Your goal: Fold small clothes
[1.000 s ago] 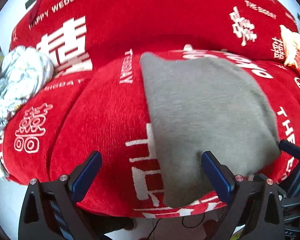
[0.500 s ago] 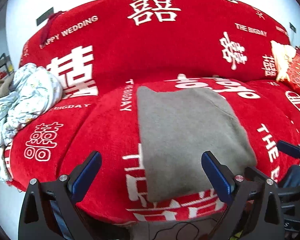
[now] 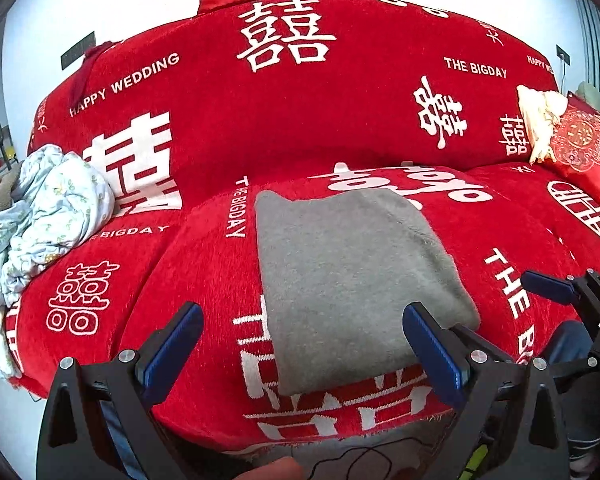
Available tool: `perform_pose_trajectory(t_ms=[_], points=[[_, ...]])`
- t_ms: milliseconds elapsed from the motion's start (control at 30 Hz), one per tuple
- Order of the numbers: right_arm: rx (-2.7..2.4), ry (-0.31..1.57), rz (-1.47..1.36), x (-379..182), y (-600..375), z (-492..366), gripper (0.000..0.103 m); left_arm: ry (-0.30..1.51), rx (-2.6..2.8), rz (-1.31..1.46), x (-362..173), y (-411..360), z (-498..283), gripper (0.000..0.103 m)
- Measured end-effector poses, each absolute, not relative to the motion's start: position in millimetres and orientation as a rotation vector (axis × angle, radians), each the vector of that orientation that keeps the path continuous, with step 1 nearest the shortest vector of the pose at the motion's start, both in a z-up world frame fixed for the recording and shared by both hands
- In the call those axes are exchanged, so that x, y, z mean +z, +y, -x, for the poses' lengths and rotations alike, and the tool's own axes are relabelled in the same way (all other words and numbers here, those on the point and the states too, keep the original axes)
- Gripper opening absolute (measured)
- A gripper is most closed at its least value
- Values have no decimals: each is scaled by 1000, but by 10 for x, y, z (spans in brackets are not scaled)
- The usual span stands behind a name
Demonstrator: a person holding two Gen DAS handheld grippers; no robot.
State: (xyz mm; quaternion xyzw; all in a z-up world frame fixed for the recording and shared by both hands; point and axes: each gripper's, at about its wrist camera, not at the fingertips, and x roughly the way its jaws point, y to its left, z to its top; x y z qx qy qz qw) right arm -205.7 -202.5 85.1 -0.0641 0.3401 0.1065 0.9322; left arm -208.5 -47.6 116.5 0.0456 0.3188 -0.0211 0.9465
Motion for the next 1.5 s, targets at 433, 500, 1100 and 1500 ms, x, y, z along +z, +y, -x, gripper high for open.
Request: perform_pose_trajectory(t_ms=[433,500,1100,1500], points=[[221,697,146,856,-1967,2073,91,650,-29,-88,1175,-452,2100,101],[221,699,148,847,-1964,2070,91,655,-23,-87,1161,-442,2093,101],[222,707,148,832,-1958,2057,91,664,7,-93,1131,-435,2072,101],[223,707,148,825,-1970,2054,91,664,11,-96,1120,-428,2073,101]])
